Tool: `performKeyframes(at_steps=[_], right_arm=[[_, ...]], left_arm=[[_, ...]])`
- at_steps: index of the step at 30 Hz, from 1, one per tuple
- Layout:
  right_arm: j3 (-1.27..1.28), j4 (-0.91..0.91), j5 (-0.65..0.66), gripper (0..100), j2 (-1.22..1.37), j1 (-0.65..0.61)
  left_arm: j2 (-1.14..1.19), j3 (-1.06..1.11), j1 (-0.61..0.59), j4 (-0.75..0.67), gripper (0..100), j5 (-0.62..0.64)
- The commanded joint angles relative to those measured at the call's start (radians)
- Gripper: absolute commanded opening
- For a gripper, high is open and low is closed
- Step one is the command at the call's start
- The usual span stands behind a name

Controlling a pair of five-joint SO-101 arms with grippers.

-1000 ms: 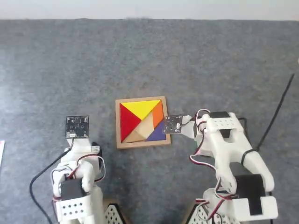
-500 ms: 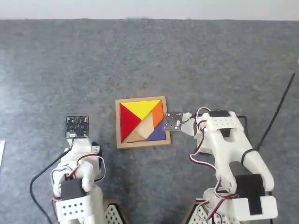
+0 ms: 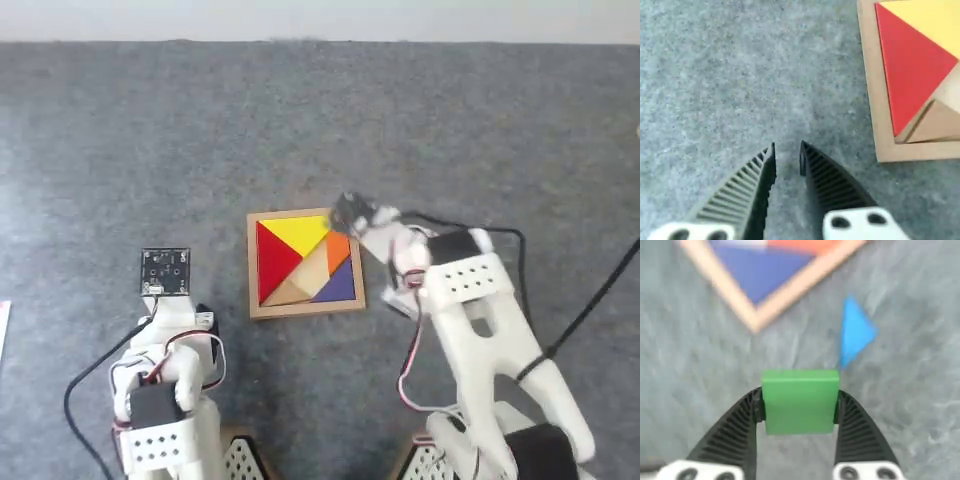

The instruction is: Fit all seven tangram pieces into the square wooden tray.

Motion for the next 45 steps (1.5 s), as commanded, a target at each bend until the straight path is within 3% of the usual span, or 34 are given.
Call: performKeyframes(at_steps=[1, 6, 12, 18, 28, 35, 45], right_arm=[[-0.17, 0.015, -0.207, 4.6, 0.056, -0.12], [-0.327, -0.013, -0.361, 4.8, 0.252, -0.245], [-0.456, -0.108, -0.43, 4.8, 0.513, -0.28], [-0.569, -0.094, -0.423, 4.8, 0.667, -0.302], [-0.583, -0.097, -0.351, 5.4, 0.707, -0.329], [-0.578, -0.094, -0.272, 19.5, 0.707, -0.329], [-0.583, -0.067, -0.272, 20.5, 0.7, -0.344]], left_arm=[[-0.02, -0.012, 0.005, 0.005, 8, 0.0], [-0.02, -0.012, 0.005, 0.005, 8, 0.0], [-0.02, -0.012, 0.005, 0.005, 8, 0.0], [-0.02, -0.012, 0.005, 0.005, 8, 0.0], [-0.02, -0.012, 0.005, 0.005, 8, 0.0], [-0.02, -0.012, 0.005, 0.005, 8, 0.0], [-0.02, -0.012, 0.005, 0.005, 8, 0.0]])
